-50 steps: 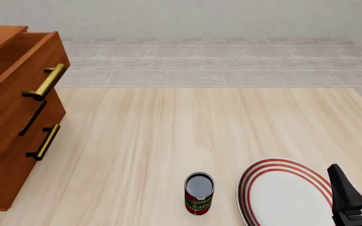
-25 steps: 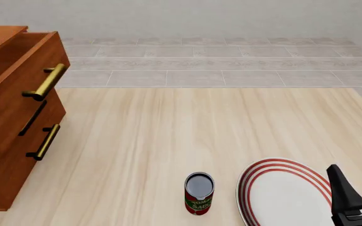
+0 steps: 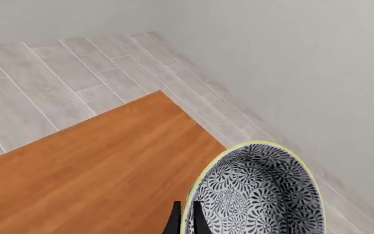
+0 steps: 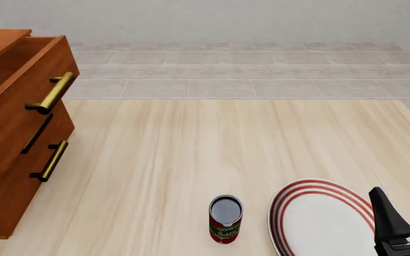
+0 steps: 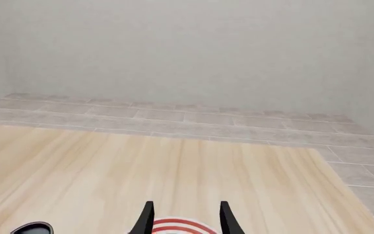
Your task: Put the bowl on top of the cabinet.
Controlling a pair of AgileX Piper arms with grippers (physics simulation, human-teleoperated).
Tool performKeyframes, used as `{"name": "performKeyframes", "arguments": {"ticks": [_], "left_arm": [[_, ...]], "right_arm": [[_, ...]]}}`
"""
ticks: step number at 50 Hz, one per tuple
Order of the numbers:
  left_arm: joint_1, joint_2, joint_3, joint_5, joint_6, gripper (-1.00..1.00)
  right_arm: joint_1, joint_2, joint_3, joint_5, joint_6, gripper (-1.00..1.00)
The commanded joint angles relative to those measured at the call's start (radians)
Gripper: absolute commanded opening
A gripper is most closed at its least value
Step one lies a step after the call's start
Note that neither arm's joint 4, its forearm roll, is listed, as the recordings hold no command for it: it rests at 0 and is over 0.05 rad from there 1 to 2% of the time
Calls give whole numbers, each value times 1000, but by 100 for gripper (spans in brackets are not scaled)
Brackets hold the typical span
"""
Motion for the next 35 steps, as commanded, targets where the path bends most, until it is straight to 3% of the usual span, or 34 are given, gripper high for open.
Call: {"name": "performKeyframes", "arguments": {"ticks": [1, 35], "left_arm": [[18, 24, -5, -20, 4, -100], [60, 150, -46, -58, 19, -100]], "right_arm": [[0, 0, 3, -2, -7, 100], [0, 0, -18, 9, -14, 100]]}}
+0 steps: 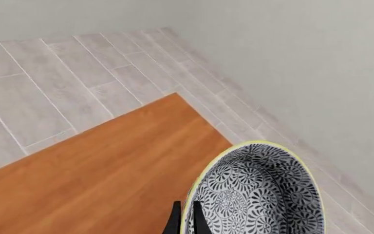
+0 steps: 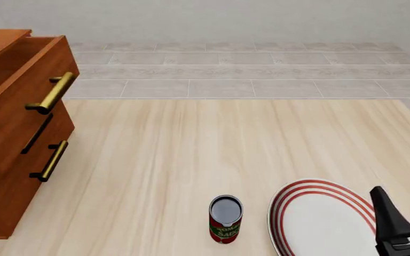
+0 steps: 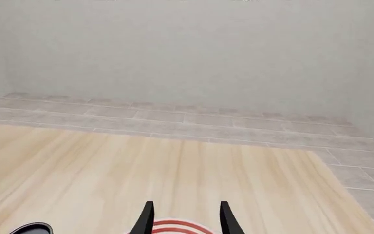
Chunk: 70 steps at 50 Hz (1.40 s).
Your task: Put the bowl on top of the cabinet.
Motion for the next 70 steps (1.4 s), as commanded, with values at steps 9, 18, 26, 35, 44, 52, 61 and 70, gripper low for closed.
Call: {"name": "performKeyframes", "arguments": {"ticks": [9, 18, 26, 35, 44, 52, 61, 70], "left_arm": [[14, 80, -3, -42, 12, -100], [19, 114, -6, -57, 19, -100], [36, 155, -3, -77, 25, -100], [58, 195, -4, -97, 44, -100], [63, 205, 12, -113, 47, -100], [53, 203, 22, -118, 39, -100], [23, 197, 10, -101, 64, 100], [43, 159, 9, -105, 103, 100]], "right_arm": [[-2, 0, -6, 0, -4, 100], [-2, 0, -5, -1, -8, 100], [0, 0, -5, -1, -12, 100], [0, 0, -3, -2, -13, 100], [1, 0, -4, -1, -13, 100], [2, 0, -9, 2, -14, 100], [6, 0, -6, 0, -20, 100], [8, 0, -9, 2, -21, 100]]}}
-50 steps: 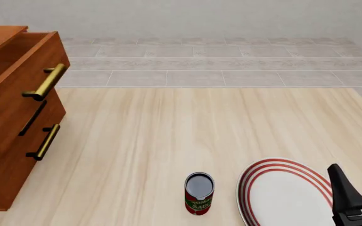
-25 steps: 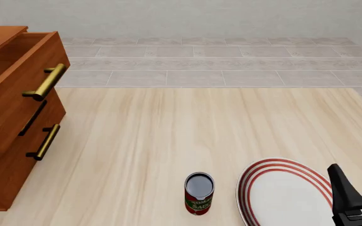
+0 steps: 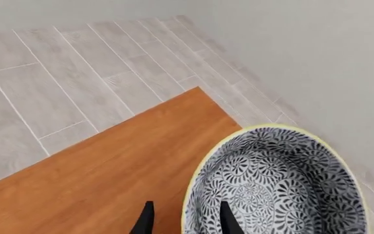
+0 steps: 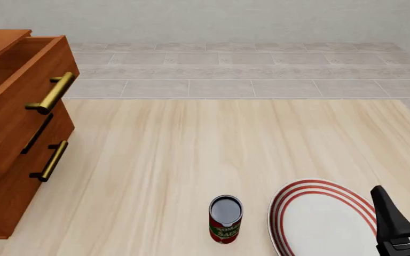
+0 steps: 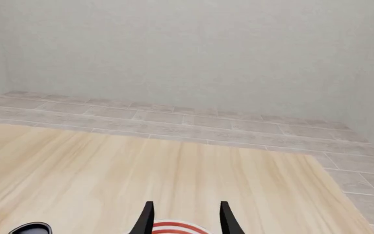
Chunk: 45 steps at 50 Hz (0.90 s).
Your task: Put the bowl on top of the cabinet.
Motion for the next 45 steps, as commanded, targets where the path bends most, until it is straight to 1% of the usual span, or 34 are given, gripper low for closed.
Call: {"name": "performKeyframes", "arguments": {"ticks": [1, 2, 9, 10, 13, 15, 17, 19, 21, 22, 24, 27, 30, 31, 37, 42, 45], "left_arm": [[0, -11, 6, 7, 29, 100], [-7, -14, 8, 7, 18, 100], [-8, -68, 22, 12, 29, 100], [-13, -85, 25, 12, 35, 100], [-7, -162, 35, 11, 80, 100], [-37, -213, 54, 6, 52, 100], [-44, -266, 56, 18, 71, 100], [-58, -289, 65, 12, 69, 100], [-61, -332, 60, 34, 86, 100], [-88, -365, 60, 44, 84, 100], [-109, -416, 59, 54, 96, 100], [-156, -472, 50, 85, 88, 100], [-178, -506, 35, 118, 92, 100], [-190, -522, 26, 130, 107, 100], [-225, -568, 11, 169, 108, 100], [-259, -593, 26, 177, 112, 100], [-296, -628, 61, 180, 114, 100]], "right_arm": [[3, 0, -2, 1, -3, 100], [4, 0, -2, 1, -3, 100], [6, 0, 1, -2, -6, 100], [6, 0, 1, -2, -7, 100], [7, 0, 3, -3, -9, 100], [9, 0, 4, -3, -9, 100], [10, 0, 6, -3, -10, 100], [11, 0, 5, -3, -10, 100], [11, 0, 5, -3, -11, 100], [12, 0, 5, -3, -10, 100], [12, 0, 6, -3, -11, 100], [14, 0, 5, -2, -10, 100], [14, 0, 5, -3, -10, 100], [14, 0, 4, -2, -10, 100], [13, 0, -3, 1, -8, 100], [14, 0, -12, 6, -8, 100], [12, 0, -15, 6, -9, 100]]}}
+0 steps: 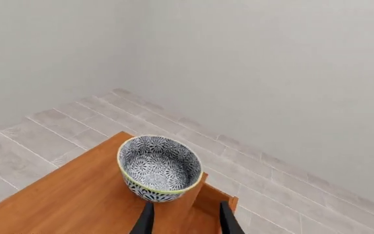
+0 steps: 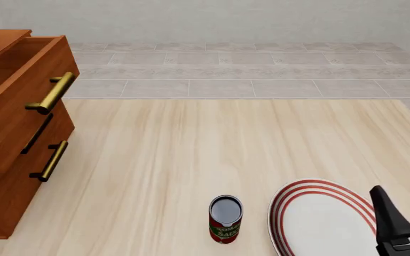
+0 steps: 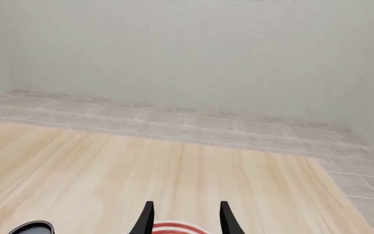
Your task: Put the bowl on top of the cabinet.
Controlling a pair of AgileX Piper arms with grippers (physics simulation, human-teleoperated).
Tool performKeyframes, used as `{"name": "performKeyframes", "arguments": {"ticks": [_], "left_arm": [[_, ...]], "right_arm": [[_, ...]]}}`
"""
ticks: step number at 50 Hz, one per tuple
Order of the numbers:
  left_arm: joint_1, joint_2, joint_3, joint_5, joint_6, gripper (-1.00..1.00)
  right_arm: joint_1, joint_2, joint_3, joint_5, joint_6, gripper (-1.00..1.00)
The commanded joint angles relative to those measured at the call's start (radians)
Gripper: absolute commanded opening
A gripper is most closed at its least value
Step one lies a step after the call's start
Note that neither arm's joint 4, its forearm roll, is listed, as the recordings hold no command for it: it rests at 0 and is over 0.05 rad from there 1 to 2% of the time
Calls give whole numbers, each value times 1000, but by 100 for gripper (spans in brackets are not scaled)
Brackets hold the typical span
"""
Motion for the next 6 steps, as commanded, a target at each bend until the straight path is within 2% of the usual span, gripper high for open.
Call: {"name": "performKeyframes", "arguments": {"ticks": [1, 5, 6], "left_arm": [[-88, -105, 32, 39, 13, 100], [-137, -137, 73, 35, -3, 100], [-176, -146, 93, 31, -20, 100]], "right_arm": [[-1, 0, -10, 4, 0, 100], [0, 0, -12, 3, -3, 100], [1, 0, -13, 4, -2, 100]]}}
